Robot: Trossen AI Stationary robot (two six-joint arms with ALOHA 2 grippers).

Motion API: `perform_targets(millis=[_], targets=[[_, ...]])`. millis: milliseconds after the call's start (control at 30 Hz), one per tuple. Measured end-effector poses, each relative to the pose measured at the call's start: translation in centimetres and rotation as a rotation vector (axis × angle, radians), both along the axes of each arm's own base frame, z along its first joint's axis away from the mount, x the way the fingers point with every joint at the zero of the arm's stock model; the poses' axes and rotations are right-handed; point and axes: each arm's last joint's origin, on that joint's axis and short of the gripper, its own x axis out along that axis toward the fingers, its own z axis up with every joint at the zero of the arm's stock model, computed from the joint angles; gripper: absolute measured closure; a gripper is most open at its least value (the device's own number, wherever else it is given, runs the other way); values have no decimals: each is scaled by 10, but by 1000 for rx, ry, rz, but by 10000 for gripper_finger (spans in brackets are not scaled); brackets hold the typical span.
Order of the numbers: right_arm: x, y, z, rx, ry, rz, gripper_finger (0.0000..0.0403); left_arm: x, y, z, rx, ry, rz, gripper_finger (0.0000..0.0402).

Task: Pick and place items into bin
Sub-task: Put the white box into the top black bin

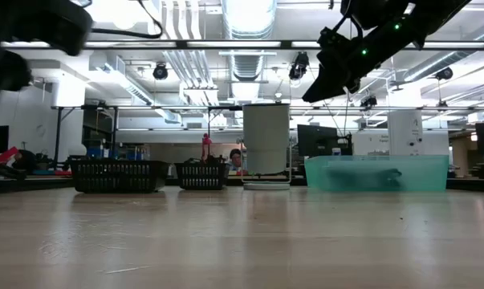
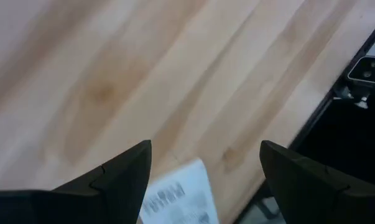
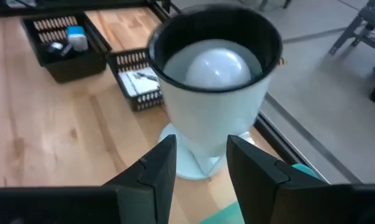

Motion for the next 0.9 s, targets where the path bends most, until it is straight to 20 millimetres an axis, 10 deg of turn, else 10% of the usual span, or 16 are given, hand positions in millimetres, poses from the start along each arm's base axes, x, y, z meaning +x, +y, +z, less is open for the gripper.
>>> perform_targets(millis=[900], targets=[[35, -8, -39, 7, 45, 11, 286, -31, -73, -50, -60, 477, 167, 120]])
